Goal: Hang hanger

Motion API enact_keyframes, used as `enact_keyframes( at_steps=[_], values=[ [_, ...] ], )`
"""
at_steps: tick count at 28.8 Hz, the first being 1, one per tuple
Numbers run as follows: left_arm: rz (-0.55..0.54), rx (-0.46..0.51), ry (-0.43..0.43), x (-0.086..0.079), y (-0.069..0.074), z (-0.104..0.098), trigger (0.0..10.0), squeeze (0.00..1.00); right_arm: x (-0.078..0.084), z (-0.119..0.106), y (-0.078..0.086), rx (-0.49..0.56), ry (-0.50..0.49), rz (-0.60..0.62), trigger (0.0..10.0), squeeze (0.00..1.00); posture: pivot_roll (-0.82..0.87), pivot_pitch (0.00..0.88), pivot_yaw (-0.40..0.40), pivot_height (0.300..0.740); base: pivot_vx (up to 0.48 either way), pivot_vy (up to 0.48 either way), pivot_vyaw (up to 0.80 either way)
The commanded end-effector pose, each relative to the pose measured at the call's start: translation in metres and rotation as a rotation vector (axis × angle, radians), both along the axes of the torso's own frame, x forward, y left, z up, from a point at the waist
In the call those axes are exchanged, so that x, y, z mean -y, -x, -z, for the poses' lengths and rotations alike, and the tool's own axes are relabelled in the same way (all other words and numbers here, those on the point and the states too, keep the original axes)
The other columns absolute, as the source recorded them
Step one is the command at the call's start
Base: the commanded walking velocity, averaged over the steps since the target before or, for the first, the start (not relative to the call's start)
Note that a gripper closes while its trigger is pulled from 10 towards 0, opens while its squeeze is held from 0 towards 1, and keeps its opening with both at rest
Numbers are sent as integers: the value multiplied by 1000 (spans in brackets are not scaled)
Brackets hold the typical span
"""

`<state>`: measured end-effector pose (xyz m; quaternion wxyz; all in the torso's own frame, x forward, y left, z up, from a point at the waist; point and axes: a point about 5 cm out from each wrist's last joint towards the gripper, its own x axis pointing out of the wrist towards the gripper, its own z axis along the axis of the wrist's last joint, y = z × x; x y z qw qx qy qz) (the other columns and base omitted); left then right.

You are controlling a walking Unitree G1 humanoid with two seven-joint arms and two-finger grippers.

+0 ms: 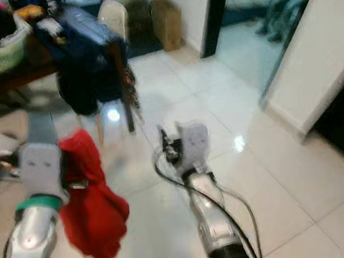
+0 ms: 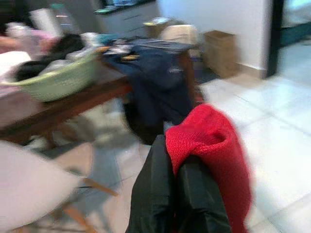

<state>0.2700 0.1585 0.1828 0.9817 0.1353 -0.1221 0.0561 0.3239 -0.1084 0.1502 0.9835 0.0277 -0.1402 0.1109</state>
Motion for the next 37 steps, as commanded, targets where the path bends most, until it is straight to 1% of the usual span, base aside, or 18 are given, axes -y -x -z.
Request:
enact_keyframes(
  at_steps=[1,2,5,7,11,16,18,21,29,32,33,34,37],
  values=[
    [-13,52,-24,-3,3,-9,10000,0,-15,-3,3,23,-9,-44,10000,0,28,70,40,740,469,0,0],
    [-13,52,-24,-3,3,-9,10000,0,-15,-3,3,23,-9,-44,10000,0,28,70,40,740,469,0,0],
    [27,102,-65,6,2,-20,10000,0,-15,-8,3,49,1,-44,10000,0,27,71,39,740,469,0,0],
    [36,114,-74,8,2,-23,10000,0,-15,-10,2,55,4,-43,10000,0,27,71,39,740,469,0,0],
    [76,165,-128,17,2,-33,10000,0,-14,-15,1,74,2,-34,10000,0,29,71,38,740,463,0,0],
    [106,186,-154,22,2,-37,10000,0,-10,-17,-2,78,0,-15,10000,0,28,69,38,740,437,0,0],
    [112,186,-158,23,3,-36,10000,0,-8,-15,-3,61,-4,2,10000,0,28,68,38,740,409,0,0],
    [122,184,-164,23,3,-36,10000,0,-3,-12,-6,28,-22,36,10000,0,28,68,39,740,409,0,-644],
    [135,188,-172,24,3,-38,10000,0,2,-13,-8,19,-32,72,10000,0,25,69,38,740,407,0,-800],
    [136,193,-179,25,3,-38,10000,0,5,-10,-9,2,-18,95,10000,0,25,67,38,740,405,0,-800],
    [133,197,-182,25,3,-39,10000,0,5,-5,-9,-16,1,98,10000,0,25,67,36,740,405,0,-800],
    [127,204,-187,25,3,-40,10000,0,5,0,-9,-39,18,86,10000,0,26,66,36,740,405,0,-800],
    [123,208,-191,25,3,-41,10000,0,4,4,-9,-55,29,76,10000,0,26,66,35,740,405,0,-800]
  ],
)
